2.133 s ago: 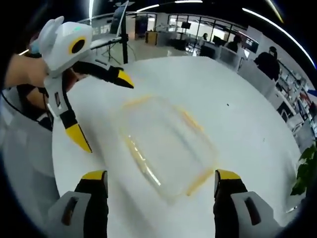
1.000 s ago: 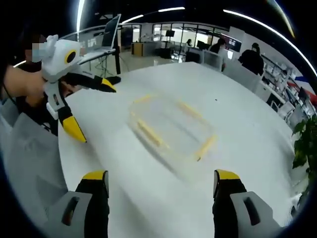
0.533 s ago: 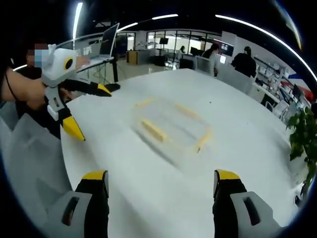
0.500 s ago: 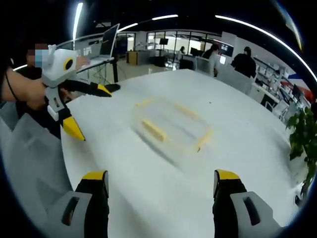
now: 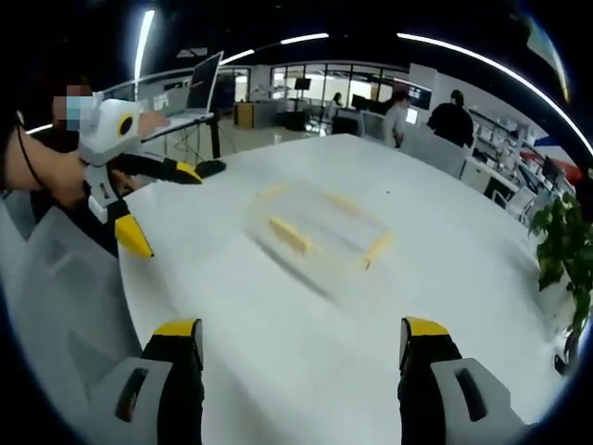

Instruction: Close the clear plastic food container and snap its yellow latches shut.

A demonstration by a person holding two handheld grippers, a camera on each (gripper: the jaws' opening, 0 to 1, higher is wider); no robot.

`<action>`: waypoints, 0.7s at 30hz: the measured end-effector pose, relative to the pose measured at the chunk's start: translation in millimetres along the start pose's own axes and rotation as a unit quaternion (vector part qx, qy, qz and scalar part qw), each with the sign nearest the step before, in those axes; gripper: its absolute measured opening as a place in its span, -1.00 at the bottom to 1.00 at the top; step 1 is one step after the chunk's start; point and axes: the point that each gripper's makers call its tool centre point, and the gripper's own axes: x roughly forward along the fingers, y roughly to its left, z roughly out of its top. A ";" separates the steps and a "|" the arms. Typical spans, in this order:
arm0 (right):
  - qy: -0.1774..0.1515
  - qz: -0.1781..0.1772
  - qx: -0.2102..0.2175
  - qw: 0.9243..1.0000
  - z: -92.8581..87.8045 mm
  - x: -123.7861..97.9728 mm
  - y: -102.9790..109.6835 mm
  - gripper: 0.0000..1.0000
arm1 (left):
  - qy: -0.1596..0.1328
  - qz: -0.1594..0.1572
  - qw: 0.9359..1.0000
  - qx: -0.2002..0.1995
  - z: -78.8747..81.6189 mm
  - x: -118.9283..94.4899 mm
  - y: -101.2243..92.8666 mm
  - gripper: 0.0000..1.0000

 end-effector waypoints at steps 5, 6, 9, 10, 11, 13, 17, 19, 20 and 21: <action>-0.004 -0.004 0.002 1.000 -3.9 -3.9 0.2 0.77 | 0.001 0.003 1.000 0.009 -4.2 -3.6 0.2 0.94; -0.008 -0.005 0.001 1.000 -3.6 -5.7 0.7 0.77 | -0.003 0.001 1.000 0.006 -4.2 -5.3 0.0 0.94; -0.010 -0.008 -0.002 1.000 -5.6 -9.3 1.1 0.77 | -0.007 0.004 1.000 0.001 -7.2 -9.0 1.0 0.96; -0.011 -0.009 -0.001 1.000 -6.2 -10.4 1.0 0.77 | -0.007 0.005 1.000 0.000 -9.0 -10.4 1.0 0.96; -0.014 -0.010 0.001 1.000 -6.6 -11.6 1.1 0.77 | -0.007 0.005 1.000 -0.001 -10.5 -11.6 0.8 0.96; -0.015 -0.012 0.003 1.000 -8.6 -12.9 1.1 0.77 | -0.007 0.006 1.000 -0.007 -15.2 -14.2 0.9 0.97; -0.016 -0.014 0.002 1.000 -11.1 -15.2 2.5 0.77 | -0.009 0.009 1.000 -0.018 -20.9 -18.9 0.6 0.98; -0.018 -0.014 0.004 1.000 -12.3 -15.8 3.5 0.77 | -0.012 0.011 1.000 -0.023 -21.3 -21.0 0.7 0.98; -0.017 -0.015 0.003 1.000 -14.0 -15.8 4.2 0.77 | -0.012 0.012 1.000 -0.026 -23.1 -21.9 1.4 0.98; -0.015 -0.016 0.002 1.000 -15.2 -16.1 4.6 0.76 | -0.011 0.013 0.999 -0.027 -24.1 -23.0 1.8 0.98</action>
